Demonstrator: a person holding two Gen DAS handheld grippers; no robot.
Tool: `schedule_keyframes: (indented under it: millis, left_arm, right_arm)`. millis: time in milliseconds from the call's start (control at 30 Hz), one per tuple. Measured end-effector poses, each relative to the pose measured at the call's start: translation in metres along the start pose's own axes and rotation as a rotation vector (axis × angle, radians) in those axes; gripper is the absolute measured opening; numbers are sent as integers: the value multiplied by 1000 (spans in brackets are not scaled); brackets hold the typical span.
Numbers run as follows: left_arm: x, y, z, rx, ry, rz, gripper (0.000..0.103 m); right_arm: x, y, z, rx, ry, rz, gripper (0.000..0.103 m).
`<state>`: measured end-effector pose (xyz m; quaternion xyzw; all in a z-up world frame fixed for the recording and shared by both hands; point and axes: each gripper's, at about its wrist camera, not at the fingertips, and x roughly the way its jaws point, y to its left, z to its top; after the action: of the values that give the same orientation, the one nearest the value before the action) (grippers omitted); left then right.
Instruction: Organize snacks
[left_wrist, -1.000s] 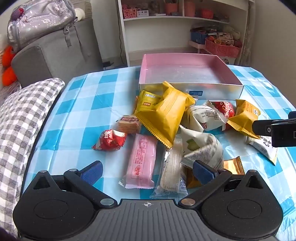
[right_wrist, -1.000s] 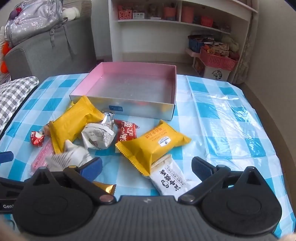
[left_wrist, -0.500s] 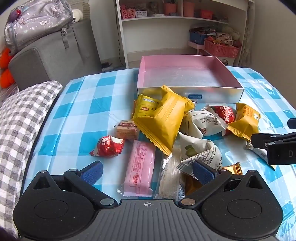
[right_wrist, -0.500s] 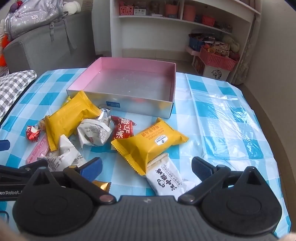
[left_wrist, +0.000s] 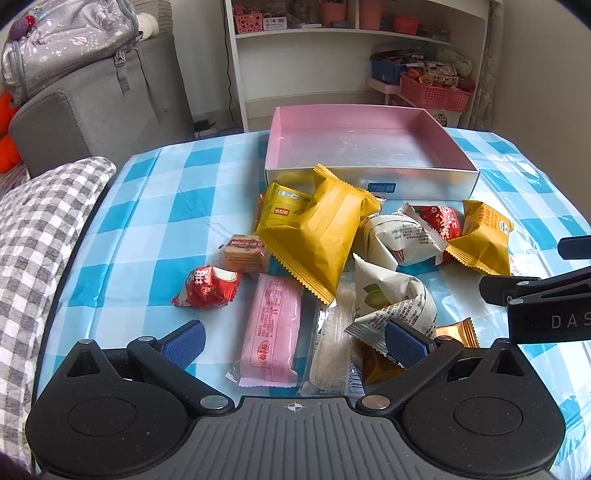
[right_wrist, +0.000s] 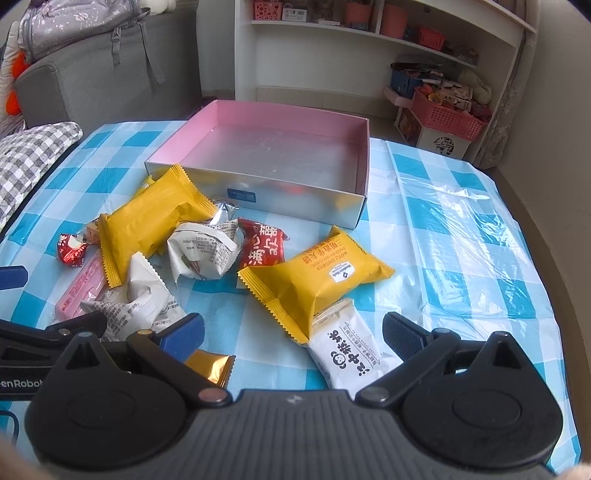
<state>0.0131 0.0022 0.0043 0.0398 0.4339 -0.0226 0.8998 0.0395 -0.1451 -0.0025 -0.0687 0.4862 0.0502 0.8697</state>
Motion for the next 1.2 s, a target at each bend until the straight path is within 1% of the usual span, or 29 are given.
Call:
schedule_keyframes:
  millis: [433, 1200]
  left_arm:
    - [-5, -1, 1, 5, -5, -16, 103]
    - [-5, -1, 1, 2, -3, -15, 103]
  right_arm:
    - [2, 1, 0, 2, 1, -4, 103]
    - [4, 0, -2, 12, 15, -2, 103]
